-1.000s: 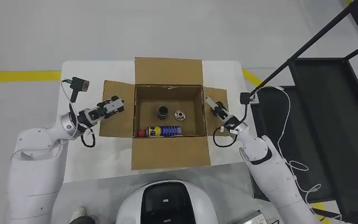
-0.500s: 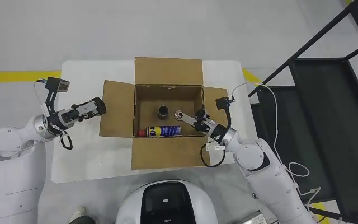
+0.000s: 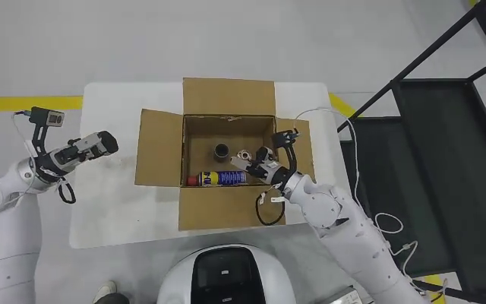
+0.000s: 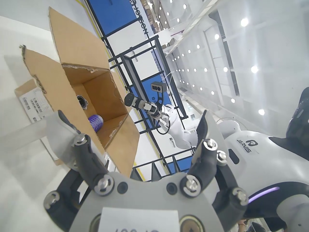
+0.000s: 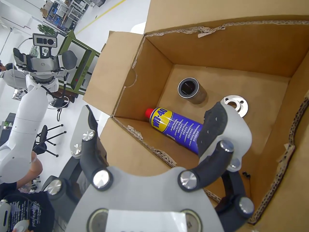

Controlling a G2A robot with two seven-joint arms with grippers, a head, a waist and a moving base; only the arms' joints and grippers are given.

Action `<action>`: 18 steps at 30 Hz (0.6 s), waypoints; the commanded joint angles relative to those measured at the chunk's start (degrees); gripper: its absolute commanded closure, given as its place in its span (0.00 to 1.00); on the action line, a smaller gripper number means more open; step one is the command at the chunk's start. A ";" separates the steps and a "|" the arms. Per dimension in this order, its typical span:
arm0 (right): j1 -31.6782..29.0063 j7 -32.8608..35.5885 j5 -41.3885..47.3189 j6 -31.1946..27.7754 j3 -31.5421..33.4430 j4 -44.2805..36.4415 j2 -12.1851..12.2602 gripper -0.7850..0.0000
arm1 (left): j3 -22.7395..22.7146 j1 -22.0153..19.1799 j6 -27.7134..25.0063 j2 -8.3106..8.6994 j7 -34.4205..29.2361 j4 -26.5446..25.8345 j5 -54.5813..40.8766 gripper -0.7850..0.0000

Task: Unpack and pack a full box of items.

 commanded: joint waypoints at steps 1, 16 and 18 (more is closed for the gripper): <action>0.03 -0.55 0.44 -0.06 0.38 0.15 -0.04 0.00 | 0.06 -0.78 -1.08 0.18 2.59 1.83 2.79 0.00; -0.08 -0.84 0.91 -0.20 0.63 0.20 -0.05 0.00 | 2.40 -1.90 -3.51 0.33 9.08 2.60 10.13 0.00; -0.08 -0.84 0.91 -0.20 0.63 0.20 -0.05 0.00 | 2.40 -1.90 -3.51 0.33 9.08 2.60 10.13 0.00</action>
